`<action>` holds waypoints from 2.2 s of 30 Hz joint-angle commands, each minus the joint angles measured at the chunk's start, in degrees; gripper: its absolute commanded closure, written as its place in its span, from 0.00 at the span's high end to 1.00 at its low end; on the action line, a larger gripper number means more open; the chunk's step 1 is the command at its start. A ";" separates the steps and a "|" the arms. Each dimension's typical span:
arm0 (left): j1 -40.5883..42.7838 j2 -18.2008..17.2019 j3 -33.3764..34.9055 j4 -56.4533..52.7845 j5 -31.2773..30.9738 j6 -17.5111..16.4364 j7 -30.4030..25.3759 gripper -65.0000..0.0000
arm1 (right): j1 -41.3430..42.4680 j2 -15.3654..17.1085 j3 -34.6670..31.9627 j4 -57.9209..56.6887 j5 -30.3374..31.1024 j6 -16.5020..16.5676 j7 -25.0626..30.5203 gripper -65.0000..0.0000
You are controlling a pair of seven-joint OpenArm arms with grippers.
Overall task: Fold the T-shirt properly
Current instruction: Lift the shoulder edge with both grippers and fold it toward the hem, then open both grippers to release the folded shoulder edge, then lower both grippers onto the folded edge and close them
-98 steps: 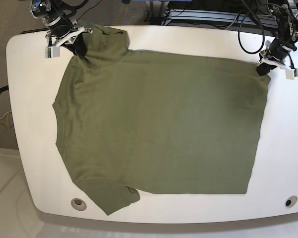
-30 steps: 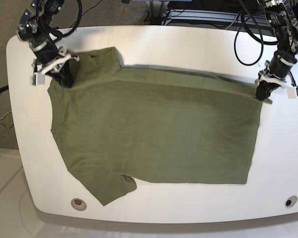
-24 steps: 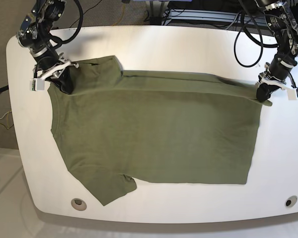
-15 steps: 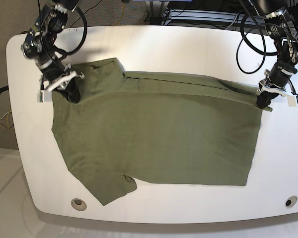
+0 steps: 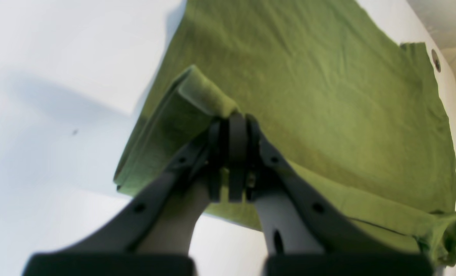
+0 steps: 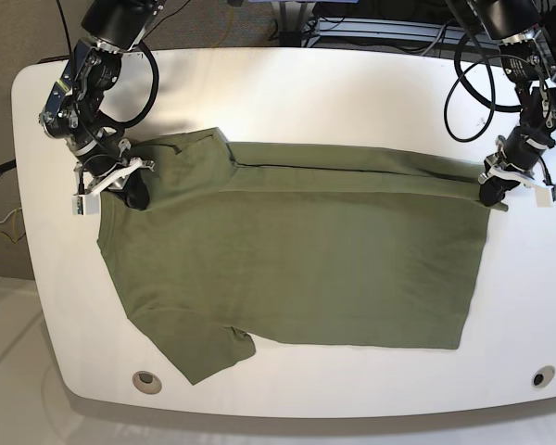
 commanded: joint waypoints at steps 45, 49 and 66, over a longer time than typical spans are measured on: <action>-0.96 -8.65 1.01 3.95 1.60 -0.38 -1.85 0.55 | -7.92 8.95 -2.75 19.59 -12.59 -3.93 -1.77 0.61; 0.54 -7.87 0.99 5.04 3.30 -0.45 -3.35 0.56 | -9.09 8.76 -0.94 21.79 -12.51 -5.34 -1.87 0.62; 3.43 -2.14 1.91 11.57 6.82 -0.27 0.62 0.62 | -9.54 6.94 5.90 10.54 -10.94 -3.39 1.20 0.61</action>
